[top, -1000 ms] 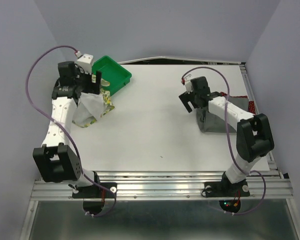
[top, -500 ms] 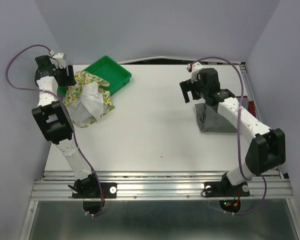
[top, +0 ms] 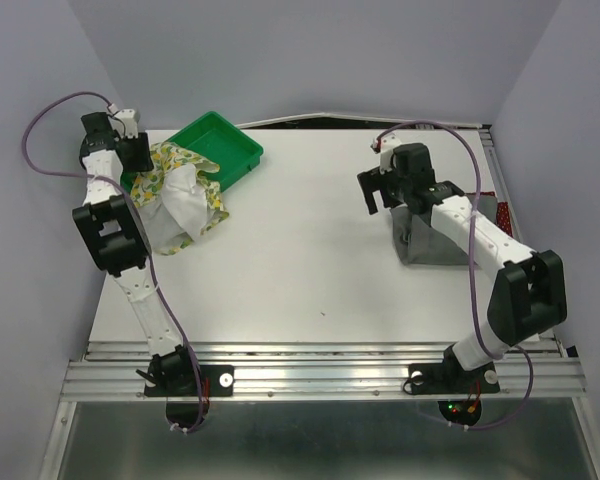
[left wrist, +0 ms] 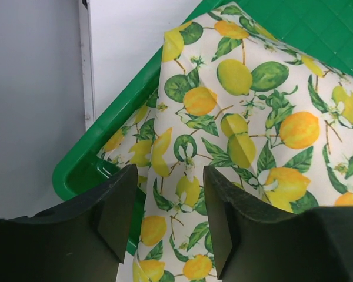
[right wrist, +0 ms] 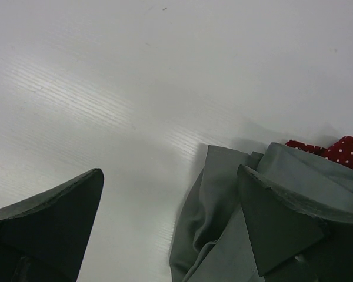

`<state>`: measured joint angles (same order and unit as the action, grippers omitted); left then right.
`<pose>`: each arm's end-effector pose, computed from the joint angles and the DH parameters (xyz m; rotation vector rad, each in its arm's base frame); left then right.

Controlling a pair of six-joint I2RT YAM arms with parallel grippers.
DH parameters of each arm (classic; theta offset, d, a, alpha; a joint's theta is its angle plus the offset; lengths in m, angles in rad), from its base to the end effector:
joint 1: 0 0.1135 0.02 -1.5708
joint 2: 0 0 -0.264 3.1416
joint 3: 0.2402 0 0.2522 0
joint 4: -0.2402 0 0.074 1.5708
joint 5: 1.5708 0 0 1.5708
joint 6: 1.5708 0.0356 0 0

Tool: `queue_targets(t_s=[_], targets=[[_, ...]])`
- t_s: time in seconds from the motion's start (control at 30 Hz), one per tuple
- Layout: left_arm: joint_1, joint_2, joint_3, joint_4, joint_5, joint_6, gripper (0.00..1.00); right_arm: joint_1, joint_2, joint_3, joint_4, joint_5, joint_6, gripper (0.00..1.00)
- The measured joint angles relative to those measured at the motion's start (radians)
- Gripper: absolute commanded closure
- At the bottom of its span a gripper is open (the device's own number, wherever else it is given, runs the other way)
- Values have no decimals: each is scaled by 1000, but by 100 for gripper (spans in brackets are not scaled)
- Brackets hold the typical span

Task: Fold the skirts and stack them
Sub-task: Grab the skirt from the pile, then move the skirt to the center of the board

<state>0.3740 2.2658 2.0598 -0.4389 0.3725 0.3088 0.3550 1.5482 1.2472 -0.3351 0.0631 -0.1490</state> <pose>0.4951 0.1804 0.2605 0.1324 2.1611 -0.0225 0.3326 0.1209 0.2970 -0.5159 2.1446 0.0452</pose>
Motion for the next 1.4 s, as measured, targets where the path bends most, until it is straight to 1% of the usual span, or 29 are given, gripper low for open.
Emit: queue_targets(t_s=[0.03, 0.13, 0.17, 0.2, 0.33, 0.37, 0.4, 0.57, 0.67, 0.7, 0.77, 0.83, 0.87, 0.93, 0.97, 1.03, 1.1, 1.2, 1.27, 1.37, 1.4], targets=[[0, 10, 0, 0, 0, 0, 41, 0, 9, 0, 0, 0, 0, 0], [0, 35, 0, -1, 2, 1, 48, 0, 24, 0, -2, 0, 0, 0], [0, 44, 0, -1, 6, 0, 56, 0, 26, 0, -2, 0, 0, 0], [0, 48, 0, -1, 8, 0, 67, 0, 26, 0, -2, 0, 0, 0], [0, 56, 0, -7, 34, 1, 84, 0, 26, 0, -4, 0, 0, 0], [0, 55, 2, -7, 52, 1, 97, 0, 26, 0, -5, 0, 0, 0], [0, 55, 4, -6, 61, 0, 100, 0, 26, 0, -6, 0, 0, 0], [-23, 18, 31, -45, 87, 39, 100, 0, 23, 5, -35, -3, 2, 0], [-52, -56, 31, -75, 88, 79, 100, -2, 16, 19, -63, -16, 8, 0], [-80, -123, 12, -74, 78, 106, 100, -2, 10, 22, -69, -20, 8, 0], [-151, -277, -78, -63, 36, 171, 100, -3, -8, 28, -87, -34, 8, 0], [-246, -452, -204, -37, -3, 232, 100, -9, -30, 32, -102, -54, 7, 0], [-315, -554, -263, -30, -18, 261, 100, -11, -39, 33, -108, -60, 7, 0], [-415, -691, -357, 3, -39, 299, 100, -19, -59, 34, -121, -76, 7, 0], [-477, -779, -428, 9, -46, 326, 100, -24, -66, 35, -130, -85, 7, 0], [-549, -898, -548, 40, -69, 355, 100, -43, -74, 35, -145, -110, 7, 0], [-588, -979, -677, 55, -101, 377, 100, -68, -74, 35, -164, -140, 7, 0], [-654, -1033, -906, 70, -150, 398, 100, -105, -68, 35, -202, -196, 8, 0], [-707, -1016, -1021, 69, -163, 397, 100, -127, -55, 35, -233, -232, 8, 0], [-829, -978, -1190, 73, -178, 370, 100, -141, -38, 35, -266, -269, 8, 0], [-886, -973, -1236, 77, -183, 360, 100, -140, -34, 34, -275, -281, 8, 0]])
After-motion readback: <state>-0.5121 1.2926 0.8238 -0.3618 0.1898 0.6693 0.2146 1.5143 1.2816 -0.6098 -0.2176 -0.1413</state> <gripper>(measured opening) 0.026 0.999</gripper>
